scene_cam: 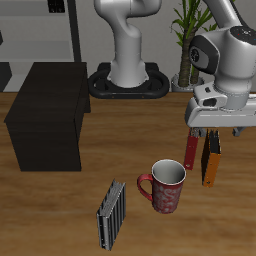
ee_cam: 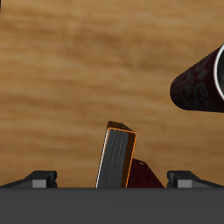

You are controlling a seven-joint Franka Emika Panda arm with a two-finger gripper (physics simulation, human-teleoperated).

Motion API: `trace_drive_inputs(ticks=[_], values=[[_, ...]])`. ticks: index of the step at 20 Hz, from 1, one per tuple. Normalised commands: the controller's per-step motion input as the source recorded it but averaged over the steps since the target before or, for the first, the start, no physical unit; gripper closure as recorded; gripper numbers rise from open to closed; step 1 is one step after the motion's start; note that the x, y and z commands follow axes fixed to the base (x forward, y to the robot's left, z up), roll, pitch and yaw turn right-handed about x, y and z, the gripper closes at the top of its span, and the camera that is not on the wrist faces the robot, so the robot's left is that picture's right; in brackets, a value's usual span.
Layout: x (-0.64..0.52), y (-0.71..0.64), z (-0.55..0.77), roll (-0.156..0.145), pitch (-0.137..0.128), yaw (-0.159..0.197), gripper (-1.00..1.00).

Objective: Place the orange book upright on top of the shelf

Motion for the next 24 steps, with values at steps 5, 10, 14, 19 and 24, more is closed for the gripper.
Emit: trace_drive_inputs(ticks=[5,10,14,19,24], values=[[-0.05,-0.01,-0.20,0.008,0.004,0.004,-1.00],[0.06,-0.08,-0.34,-0.022,0.032,0.001,-1.00],[0.01,-0.01,-0.28,0.014,0.028,0.011,-1.00],[-0.02,0.09,-0.23,0.071,0.040,-0.029,1.00],[-0.02,-0.01,0.02,0.004,0.007,-0.014,1.00]])
